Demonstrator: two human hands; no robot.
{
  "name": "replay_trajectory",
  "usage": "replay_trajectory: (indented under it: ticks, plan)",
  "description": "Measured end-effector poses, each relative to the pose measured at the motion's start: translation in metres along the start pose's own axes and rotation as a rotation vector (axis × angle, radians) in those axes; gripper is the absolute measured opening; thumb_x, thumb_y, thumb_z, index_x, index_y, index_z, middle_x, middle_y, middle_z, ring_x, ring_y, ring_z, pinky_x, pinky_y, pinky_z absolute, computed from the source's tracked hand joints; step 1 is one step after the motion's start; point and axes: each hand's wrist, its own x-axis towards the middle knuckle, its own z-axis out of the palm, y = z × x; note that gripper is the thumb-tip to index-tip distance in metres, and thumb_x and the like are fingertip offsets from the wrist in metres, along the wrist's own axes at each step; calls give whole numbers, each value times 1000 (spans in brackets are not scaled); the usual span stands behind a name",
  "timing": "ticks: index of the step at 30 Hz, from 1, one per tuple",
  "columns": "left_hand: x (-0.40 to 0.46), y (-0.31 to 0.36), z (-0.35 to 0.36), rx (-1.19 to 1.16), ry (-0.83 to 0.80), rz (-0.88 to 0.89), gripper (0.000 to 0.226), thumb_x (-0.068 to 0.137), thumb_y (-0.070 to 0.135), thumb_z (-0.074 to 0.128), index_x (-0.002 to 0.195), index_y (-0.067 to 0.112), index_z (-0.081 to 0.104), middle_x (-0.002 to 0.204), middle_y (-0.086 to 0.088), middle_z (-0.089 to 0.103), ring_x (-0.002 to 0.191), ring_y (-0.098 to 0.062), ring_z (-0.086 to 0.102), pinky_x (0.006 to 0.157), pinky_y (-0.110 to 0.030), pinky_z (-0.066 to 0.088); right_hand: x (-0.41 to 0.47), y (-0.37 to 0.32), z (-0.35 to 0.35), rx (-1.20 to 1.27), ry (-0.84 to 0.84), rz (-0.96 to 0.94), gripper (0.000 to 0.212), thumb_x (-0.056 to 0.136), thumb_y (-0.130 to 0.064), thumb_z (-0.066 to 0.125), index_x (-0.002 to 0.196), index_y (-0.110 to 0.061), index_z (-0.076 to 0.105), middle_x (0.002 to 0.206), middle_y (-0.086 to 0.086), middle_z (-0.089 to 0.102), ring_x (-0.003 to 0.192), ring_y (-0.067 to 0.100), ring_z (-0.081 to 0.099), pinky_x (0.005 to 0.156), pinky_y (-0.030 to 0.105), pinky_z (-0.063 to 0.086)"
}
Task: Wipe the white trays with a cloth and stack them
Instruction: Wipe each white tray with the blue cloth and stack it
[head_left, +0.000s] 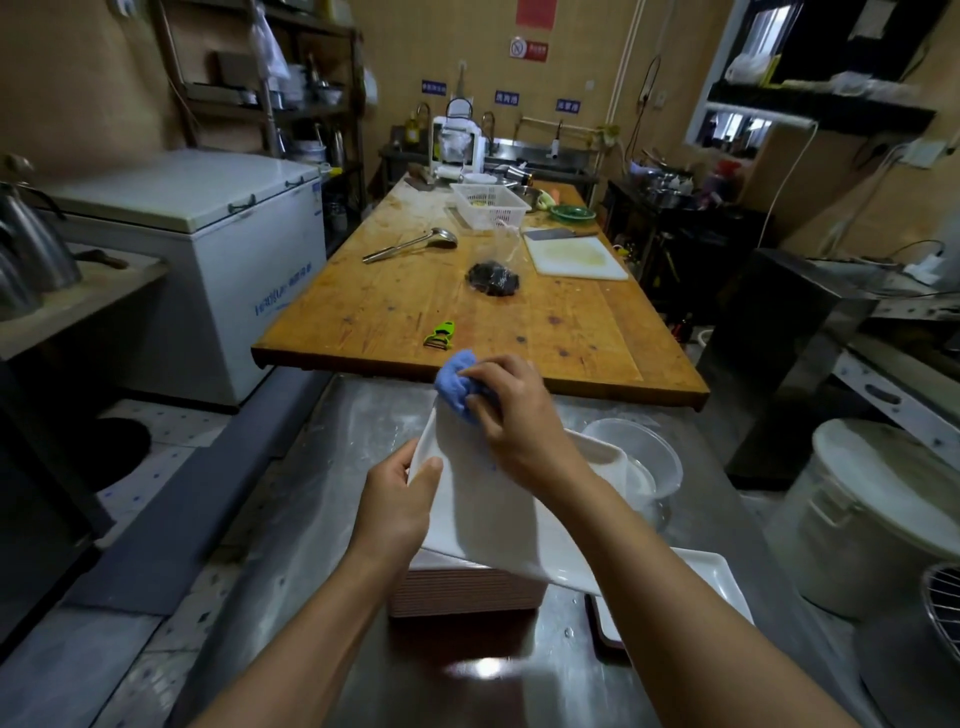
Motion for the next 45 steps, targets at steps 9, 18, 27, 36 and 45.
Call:
replay_trajectory:
  ticks: [9, 18, 27, 36, 45]
  plan:
    - [2, 3, -6, 36, -28, 47, 33, 93, 8, 51, 86, 35, 69, 73, 5, 71, 64, -7, 65, 55, -23, 50, 11, 7, -12, -51, -208, 84, 20, 88, -20, 58, 108, -19, 61, 105, 8, 65, 98, 27, 56, 77, 38, 45]
    - [7, -5, -11, -103, 51, -56, 20, 95, 8, 50, 97, 16, 68, 82, -6, 72, 76, -23, 68, 66, -36, 54, -26, 61, -40, -110, -218, 246, 17, 88, -23, 60, 104, -19, 62, 98, 5, 65, 92, 24, 57, 72, 36, 43]
    - [12, -5, 9, -282, 208, -128, 22, 95, 6, 49, 90, 18, 67, 91, -7, 71, 87, -26, 68, 83, -45, 55, -57, 83, -39, 185, 208, 648, 6, 89, -18, 59, 90, -15, 54, 80, 2, 58, 57, 2, 60, 42, 6, 39]
    - [21, -6, 33, -329, 397, -66, 27, 91, 7, 51, 77, 23, 68, 81, 3, 68, 81, -20, 62, 83, -51, 52, -85, 72, -24, 522, 266, 965, 3, 91, -13, 54, 90, -14, 52, 86, 14, 62, 68, 28, 68, 59, 39, 59]
    - [17, 2, 54, -56, -8, -418, 69, 88, 60, 45, 141, 19, 34, 138, -2, 47, 118, -21, 51, 95, -47, 38, -79, 83, -58, 112, 653, 676, 17, 83, 0, 61, 88, -11, 49, 83, 8, 58, 68, 14, 53, 57, 6, 37]
